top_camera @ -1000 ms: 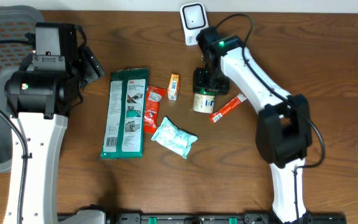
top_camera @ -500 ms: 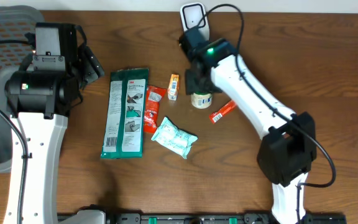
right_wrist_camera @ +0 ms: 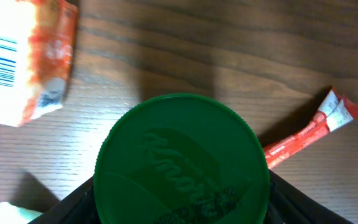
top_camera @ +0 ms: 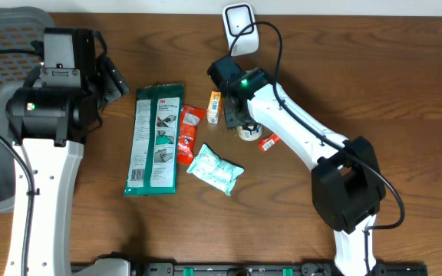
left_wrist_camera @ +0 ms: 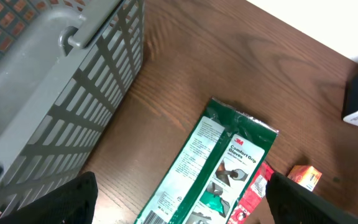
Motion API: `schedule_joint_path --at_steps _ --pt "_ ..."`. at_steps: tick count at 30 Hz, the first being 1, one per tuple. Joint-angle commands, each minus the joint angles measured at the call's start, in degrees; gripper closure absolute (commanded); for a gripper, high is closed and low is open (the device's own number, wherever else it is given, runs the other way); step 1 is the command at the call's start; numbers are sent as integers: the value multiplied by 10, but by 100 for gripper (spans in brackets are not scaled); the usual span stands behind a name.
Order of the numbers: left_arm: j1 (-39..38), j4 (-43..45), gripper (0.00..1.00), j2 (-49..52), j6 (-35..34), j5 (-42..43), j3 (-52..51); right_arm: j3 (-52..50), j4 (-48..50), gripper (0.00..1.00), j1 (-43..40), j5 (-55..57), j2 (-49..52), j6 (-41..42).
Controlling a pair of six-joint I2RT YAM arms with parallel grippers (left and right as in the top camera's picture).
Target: Scan the item barcode
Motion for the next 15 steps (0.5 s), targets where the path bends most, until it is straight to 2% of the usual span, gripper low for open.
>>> schedule_joint_path --at_steps 1,5,15 --pt "2 -2 13 2 1 -7 10 -8 1 45 1 24 -14 0" --pt "2 -2 13 2 1 -7 10 -11 -9 41 1 24 -14 0" --pt "2 -2 13 2 1 -7 10 -11 -57 23 1 22 -14 0"
